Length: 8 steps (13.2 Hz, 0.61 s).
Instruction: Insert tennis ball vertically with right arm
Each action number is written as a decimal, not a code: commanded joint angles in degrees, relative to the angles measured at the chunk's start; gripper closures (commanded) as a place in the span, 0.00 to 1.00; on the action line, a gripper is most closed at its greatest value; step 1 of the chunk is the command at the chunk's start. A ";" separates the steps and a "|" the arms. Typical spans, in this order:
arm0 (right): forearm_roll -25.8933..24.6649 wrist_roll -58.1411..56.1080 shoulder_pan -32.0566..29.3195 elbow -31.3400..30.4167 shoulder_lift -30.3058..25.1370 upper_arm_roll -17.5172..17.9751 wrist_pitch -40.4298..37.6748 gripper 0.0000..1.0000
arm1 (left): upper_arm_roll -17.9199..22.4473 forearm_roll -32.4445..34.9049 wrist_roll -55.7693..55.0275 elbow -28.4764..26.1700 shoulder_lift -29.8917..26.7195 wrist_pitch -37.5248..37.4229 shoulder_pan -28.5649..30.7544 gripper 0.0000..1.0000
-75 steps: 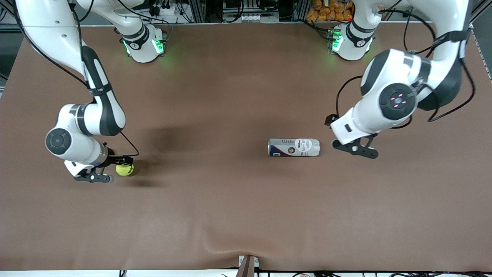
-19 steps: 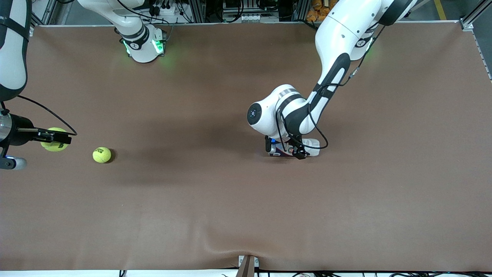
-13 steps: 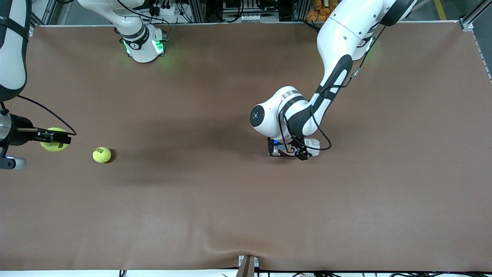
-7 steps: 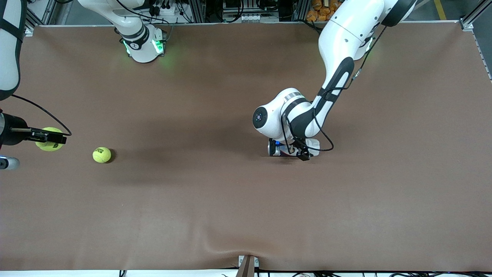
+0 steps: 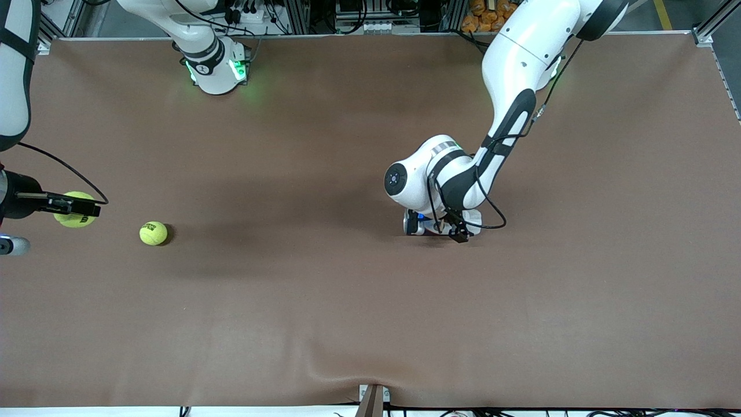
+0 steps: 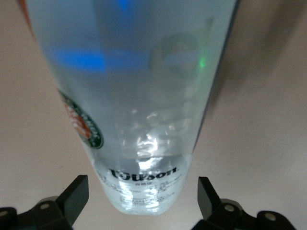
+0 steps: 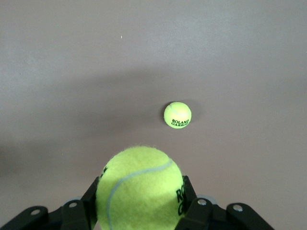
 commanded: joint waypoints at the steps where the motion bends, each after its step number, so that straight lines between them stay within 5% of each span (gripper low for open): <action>1: 0.07 -0.41 -0.47 1.37 0.29 0.40 -1.07 1.00 | -0.04 1.41 -0.07 -0.06 0.75 2.15 0.16 0.00; 8: 0.33 -0.41 -0.47 1.37 0.29 0.49 -1.07 1.00 | -0.04 1.41 -0.16 -0.06 1.11 2.68 0.25 0.00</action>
